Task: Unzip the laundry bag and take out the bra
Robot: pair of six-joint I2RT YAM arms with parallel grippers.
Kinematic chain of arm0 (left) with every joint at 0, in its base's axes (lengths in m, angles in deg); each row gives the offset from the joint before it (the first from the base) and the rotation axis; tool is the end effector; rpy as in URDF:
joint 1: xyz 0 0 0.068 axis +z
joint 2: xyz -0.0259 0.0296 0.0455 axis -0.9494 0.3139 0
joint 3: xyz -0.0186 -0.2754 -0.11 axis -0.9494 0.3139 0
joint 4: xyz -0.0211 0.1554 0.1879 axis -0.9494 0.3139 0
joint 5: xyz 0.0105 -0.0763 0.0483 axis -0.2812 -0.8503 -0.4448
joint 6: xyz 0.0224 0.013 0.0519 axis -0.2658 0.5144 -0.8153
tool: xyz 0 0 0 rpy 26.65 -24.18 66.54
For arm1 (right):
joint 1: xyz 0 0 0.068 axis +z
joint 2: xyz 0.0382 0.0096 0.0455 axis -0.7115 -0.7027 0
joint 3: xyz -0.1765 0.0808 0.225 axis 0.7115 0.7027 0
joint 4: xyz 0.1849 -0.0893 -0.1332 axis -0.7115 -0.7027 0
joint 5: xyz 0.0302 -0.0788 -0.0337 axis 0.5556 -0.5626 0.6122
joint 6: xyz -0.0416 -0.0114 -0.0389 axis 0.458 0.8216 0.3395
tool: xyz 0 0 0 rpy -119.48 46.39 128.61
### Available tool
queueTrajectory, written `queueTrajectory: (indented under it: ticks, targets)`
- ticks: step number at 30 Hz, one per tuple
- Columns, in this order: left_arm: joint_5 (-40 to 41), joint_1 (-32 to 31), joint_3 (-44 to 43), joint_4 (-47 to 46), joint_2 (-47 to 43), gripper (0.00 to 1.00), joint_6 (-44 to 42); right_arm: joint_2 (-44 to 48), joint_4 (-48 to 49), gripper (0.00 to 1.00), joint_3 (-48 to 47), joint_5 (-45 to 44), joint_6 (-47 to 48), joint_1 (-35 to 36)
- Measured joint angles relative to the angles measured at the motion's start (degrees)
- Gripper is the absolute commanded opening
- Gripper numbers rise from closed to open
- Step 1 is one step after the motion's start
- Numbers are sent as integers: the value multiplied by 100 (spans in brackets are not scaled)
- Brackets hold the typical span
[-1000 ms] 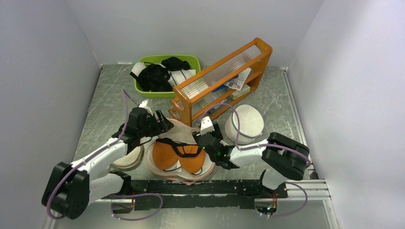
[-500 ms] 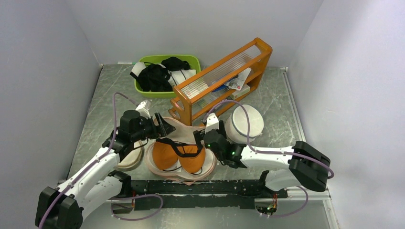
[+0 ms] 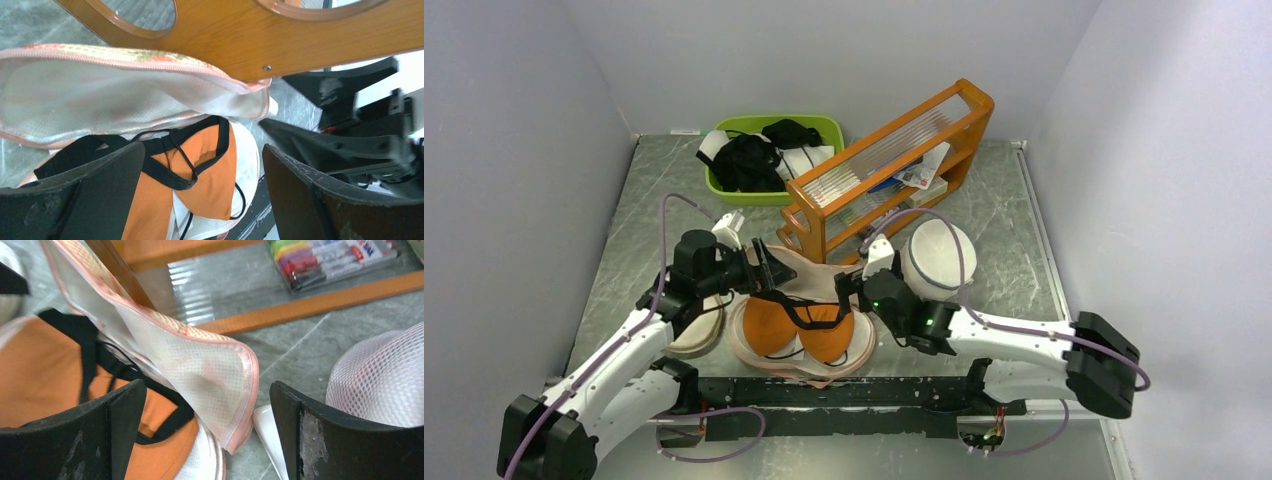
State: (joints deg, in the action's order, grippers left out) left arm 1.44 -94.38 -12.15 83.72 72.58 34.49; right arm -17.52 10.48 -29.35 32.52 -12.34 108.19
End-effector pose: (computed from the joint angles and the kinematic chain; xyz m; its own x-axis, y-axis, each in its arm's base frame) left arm 0.1482 -0.0795 0.2535 -0.7608 -0.3189 -0.5652 0.2447 0.6657 -0.7049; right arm 0.1228 0.1909 0.2375 -0.4155 -0.1124 -0.9026 -0.4186 0.9047 0.0800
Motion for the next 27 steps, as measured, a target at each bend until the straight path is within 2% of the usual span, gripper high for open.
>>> queueTrajectory:
  ticks: [2, 7, 10, 14, 20, 24, 27]
  targets:
    - [-39, 0, 0, 151, -122, 100, -31, 369, -37, 98, 31, 50, 2, -7]
    - [28, -125, 101, 584, -560, 88, -28, 1204, -63, 100, 229, 138, 13, -50]
    - [549, -651, 94, 973, -761, 87, 31, 1353, -63, 100, 365, 188, 28, -79]
    - [1832, -1550, -238, 1853, -481, 84, 363, 1305, -144, 100, 435, 225, 68, -98]
    - [2889, -1722, -396, 2597, 136, 85, 933, 1327, -144, 100, 468, 269, 216, -122]
    - [3329, -1725, -240, 2789, -247, 86, 1298, 1539, -144, 100, 621, 264, 313, -127]
    - [3563, -1727, -85, 2900, -446, 91, 1497, 1773, -138, 100, 776, 271, 387, -133]
